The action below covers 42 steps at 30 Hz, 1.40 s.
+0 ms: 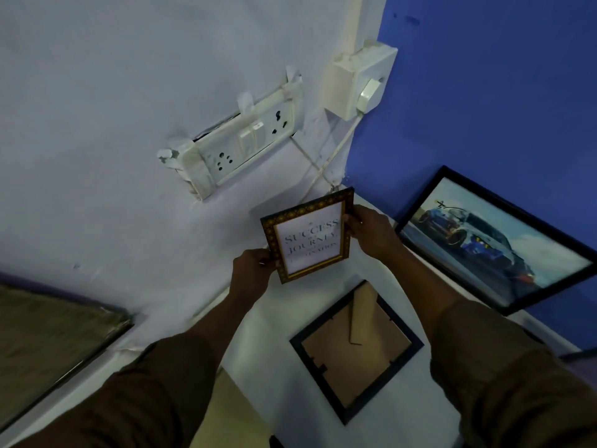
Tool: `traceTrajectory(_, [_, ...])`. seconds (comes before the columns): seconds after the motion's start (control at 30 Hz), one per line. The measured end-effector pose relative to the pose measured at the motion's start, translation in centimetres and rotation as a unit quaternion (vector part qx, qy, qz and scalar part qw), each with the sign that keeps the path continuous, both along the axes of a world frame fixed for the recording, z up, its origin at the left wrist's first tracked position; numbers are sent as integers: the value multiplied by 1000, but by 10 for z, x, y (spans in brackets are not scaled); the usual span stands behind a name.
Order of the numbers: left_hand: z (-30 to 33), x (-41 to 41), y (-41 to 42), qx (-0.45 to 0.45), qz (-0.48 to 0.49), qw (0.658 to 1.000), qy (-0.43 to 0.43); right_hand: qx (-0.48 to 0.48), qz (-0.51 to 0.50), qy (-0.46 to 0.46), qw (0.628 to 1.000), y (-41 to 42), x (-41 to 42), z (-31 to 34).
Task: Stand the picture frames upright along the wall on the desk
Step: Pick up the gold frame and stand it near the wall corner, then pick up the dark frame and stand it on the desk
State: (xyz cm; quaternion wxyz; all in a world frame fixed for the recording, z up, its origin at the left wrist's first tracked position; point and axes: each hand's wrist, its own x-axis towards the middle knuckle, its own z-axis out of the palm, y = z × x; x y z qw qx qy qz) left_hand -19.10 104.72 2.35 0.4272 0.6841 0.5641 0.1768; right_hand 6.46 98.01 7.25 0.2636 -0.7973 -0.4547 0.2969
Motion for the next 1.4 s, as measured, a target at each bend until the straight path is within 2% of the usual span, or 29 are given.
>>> traceTrajectory(0.13, [-9,4,7,11,9,1000,12,-9,15,-22,1000,16,1,-9])
traceTrajectory(0.5, [-22,16,36,-4,43,998,49,8,34,58,998,41,5,-31])
traceTrajectory(0.83, [-29,15,32,-27,68,996,44,-11,-25,101,995,34,9,-43])
traceTrajectory(0.97, [-26,16,21,-59,69,993,75,2,-63,134,989,12,5,-50])
traceTrajectory(1.23, [-29,6,-51,-121,53,988,84,-12,-111,109,988,-89,1,-58])
traceTrajectory(1.4, [-23,4,-96,-126,15,987,96,-26,-139,99,985,-156,-15,-62])
